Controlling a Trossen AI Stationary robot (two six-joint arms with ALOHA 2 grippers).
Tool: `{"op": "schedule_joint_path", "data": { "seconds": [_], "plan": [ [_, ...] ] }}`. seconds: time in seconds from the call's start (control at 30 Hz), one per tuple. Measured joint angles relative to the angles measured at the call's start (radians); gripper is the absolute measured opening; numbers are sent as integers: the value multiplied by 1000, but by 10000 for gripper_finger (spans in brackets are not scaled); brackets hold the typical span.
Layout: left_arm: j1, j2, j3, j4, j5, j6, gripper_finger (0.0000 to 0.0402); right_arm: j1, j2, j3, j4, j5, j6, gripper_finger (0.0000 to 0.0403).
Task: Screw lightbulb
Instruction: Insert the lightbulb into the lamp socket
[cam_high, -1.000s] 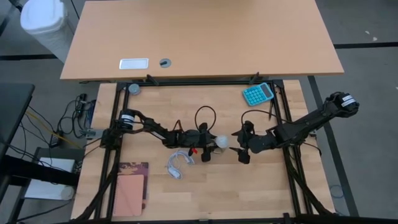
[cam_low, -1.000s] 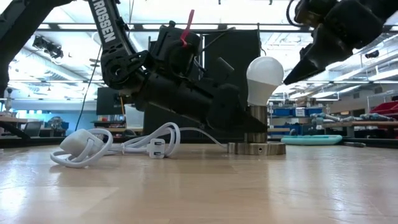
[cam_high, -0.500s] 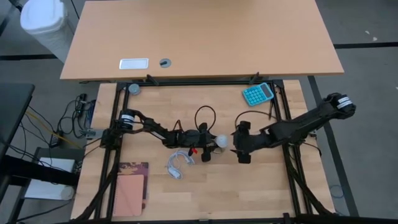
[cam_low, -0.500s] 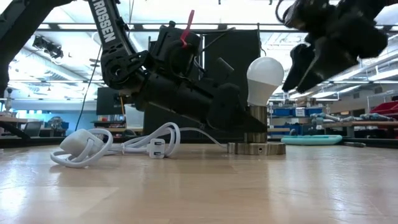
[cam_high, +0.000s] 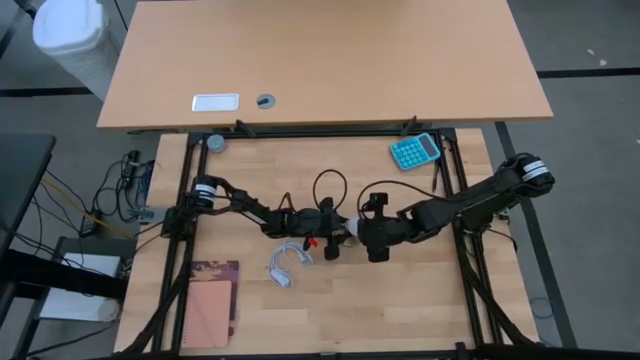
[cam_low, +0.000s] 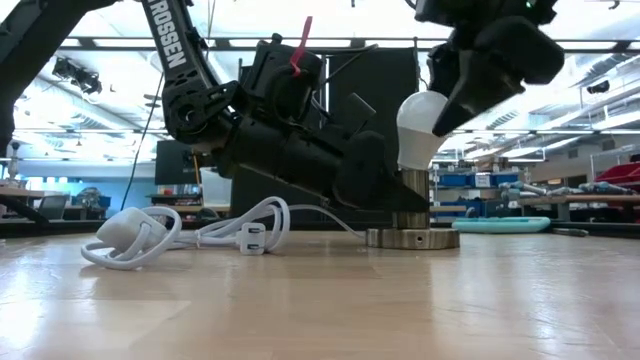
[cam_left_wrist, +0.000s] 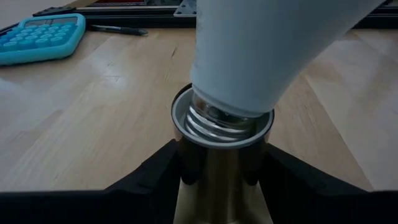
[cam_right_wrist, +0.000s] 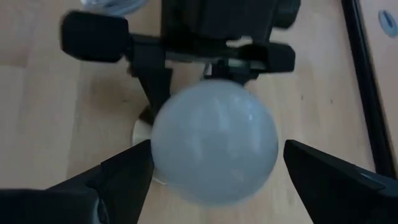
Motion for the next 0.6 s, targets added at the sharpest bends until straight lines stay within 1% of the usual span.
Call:
{"op": "schedule_joint_path", "data": {
  "seconds": [0.17, 0.3, 0.6],
  "plan": [
    [0, 0, 0, 0, 0, 1, 190, -45, 1, 5, -3, -114, -24, 346],
    [0, 0, 0, -1, 1, 1, 191, -78, 2, 5, 9, -132, -32, 345],
    [0, 0, 0, -1, 1, 3, 191, -133, 32, 7, 38, -237, -57, 345]
  ]
}}
